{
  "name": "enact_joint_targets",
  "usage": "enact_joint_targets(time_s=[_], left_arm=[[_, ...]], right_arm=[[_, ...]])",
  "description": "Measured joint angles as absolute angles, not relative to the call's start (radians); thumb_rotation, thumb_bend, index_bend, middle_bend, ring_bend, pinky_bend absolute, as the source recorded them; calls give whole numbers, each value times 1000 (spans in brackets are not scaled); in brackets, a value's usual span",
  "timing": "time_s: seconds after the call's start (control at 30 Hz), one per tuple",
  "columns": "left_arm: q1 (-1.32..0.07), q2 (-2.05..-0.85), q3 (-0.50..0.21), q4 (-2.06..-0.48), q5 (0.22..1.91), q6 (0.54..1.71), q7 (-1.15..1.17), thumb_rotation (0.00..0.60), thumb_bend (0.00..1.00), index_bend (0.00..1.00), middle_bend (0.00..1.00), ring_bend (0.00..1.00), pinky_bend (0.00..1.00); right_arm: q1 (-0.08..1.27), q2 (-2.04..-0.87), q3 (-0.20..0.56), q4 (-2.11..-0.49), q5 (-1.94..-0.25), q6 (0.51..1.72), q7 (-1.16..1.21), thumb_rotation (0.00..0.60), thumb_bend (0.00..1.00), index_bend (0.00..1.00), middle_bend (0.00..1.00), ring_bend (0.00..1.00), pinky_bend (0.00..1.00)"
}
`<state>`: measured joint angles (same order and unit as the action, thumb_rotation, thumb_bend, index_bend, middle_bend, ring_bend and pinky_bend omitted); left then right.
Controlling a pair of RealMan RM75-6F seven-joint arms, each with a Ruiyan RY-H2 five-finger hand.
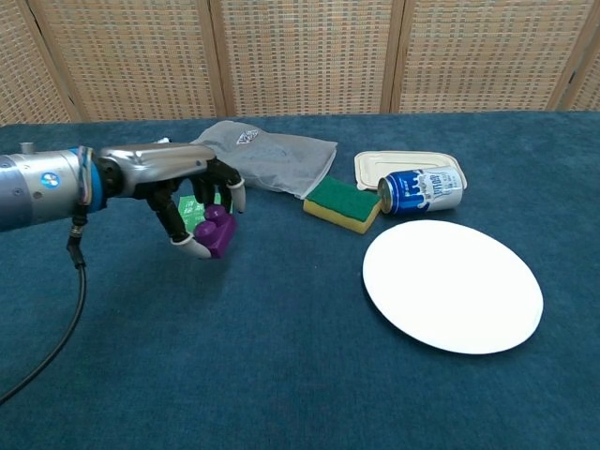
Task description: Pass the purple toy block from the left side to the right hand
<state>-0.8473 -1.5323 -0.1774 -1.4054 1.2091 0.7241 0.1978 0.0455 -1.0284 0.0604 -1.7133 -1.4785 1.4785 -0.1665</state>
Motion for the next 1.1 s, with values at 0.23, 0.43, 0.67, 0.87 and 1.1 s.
enact_joint_targets(time_s=[0.23,0.43,0.67,0.87,1.1], left_arm=[[-922,-1650,-184,-1383,1110,707,334,600,180,359,433,379,309],[-957,-1700,-174,-1354,1043,718,428,600,160,309,366,268,270],[-972,-1702,-158,-1377,1002,728,459,600,13,0,0,0,95],[-955,-1665,-165,-1425,1077,787,415,600,9,0,0,0,40],[-893,-1492,-170,-1541,1165,919,399,600,9,0,0,0,0]], right_arm=[[50,-1020,66,-1709,-1463,1467,-142,600,0,93,0,0,0],[51,-1014,66,-1708,-1460,1464,-129,600,0,95,0,0,0],[50,-1011,65,-1709,-1463,1468,-124,600,0,96,0,0,0],[49,-1011,65,-1710,-1464,1471,-124,600,0,96,0,0,0],[49,-1013,62,-1713,-1467,1473,-135,600,0,96,0,0,0]])
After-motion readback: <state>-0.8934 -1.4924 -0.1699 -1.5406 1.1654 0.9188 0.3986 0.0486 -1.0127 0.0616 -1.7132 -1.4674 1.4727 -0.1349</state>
